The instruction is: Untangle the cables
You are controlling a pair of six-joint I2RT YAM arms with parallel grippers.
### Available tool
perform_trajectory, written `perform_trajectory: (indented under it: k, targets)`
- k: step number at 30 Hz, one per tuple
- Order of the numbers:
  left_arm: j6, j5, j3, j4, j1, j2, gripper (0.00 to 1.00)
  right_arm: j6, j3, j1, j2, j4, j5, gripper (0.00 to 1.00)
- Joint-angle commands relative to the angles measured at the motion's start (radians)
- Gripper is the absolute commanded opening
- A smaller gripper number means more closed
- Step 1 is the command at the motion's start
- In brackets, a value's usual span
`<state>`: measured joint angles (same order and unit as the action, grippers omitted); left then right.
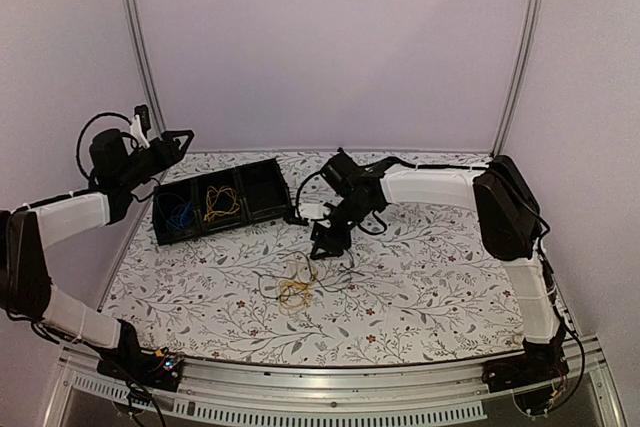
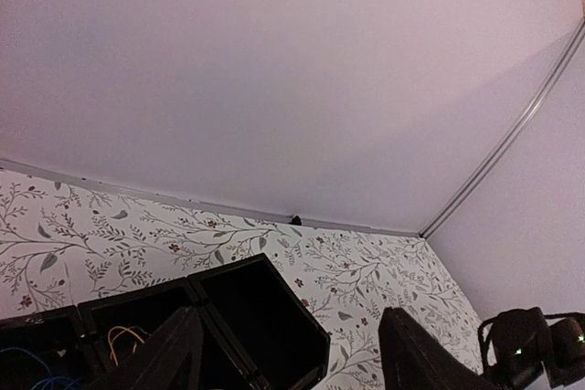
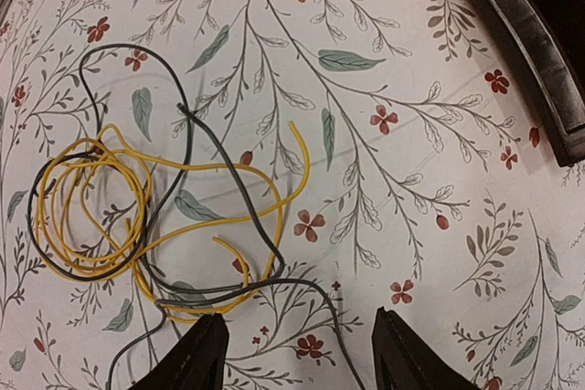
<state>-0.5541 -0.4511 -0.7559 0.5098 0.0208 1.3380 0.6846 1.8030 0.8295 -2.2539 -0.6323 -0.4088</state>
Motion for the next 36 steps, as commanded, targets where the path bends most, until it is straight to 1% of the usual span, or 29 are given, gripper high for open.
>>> perform_trajectory:
  k: [1,5,8,13,20,25,30,36]
  targets:
    - [-0.051,-0.104,-0.015,0.087,-0.011,0.009,0.66,-0.001,0.047,0.004,-0.05,0.028,-0.021,0.58]
    - [-0.027,-0.115,-0.04,0.046,-0.028,0.026,0.62,-0.017,0.087,0.009,-0.092,0.028,-0.065,0.59]
    - [-0.015,-0.116,-0.047,0.031,-0.057,0.03,0.62,-0.033,0.113,0.017,-0.117,0.018,-0.095,0.59]
    - [0.01,-0.109,-0.061,-0.002,-0.075,0.036,0.62,-0.012,0.132,0.031,-0.129,-0.033,-0.062,0.59]
    - [0.011,-0.111,-0.066,-0.008,-0.079,0.029,0.62,0.09,0.106,0.03,-0.046,-0.12,-0.008,0.59]
    - [0.008,-0.117,-0.068,-0.01,-0.079,0.026,0.61,0.06,0.148,0.03,-0.017,-0.103,-0.025,0.57]
    - [0.008,-0.123,-0.068,-0.008,-0.081,0.023,0.6,0.019,0.262,0.034,-0.092,-0.123,-0.053,0.54]
    - [0.009,-0.126,-0.071,-0.012,-0.08,0.024,0.59,0.006,0.276,0.045,-0.148,-0.109,-0.045,0.52]
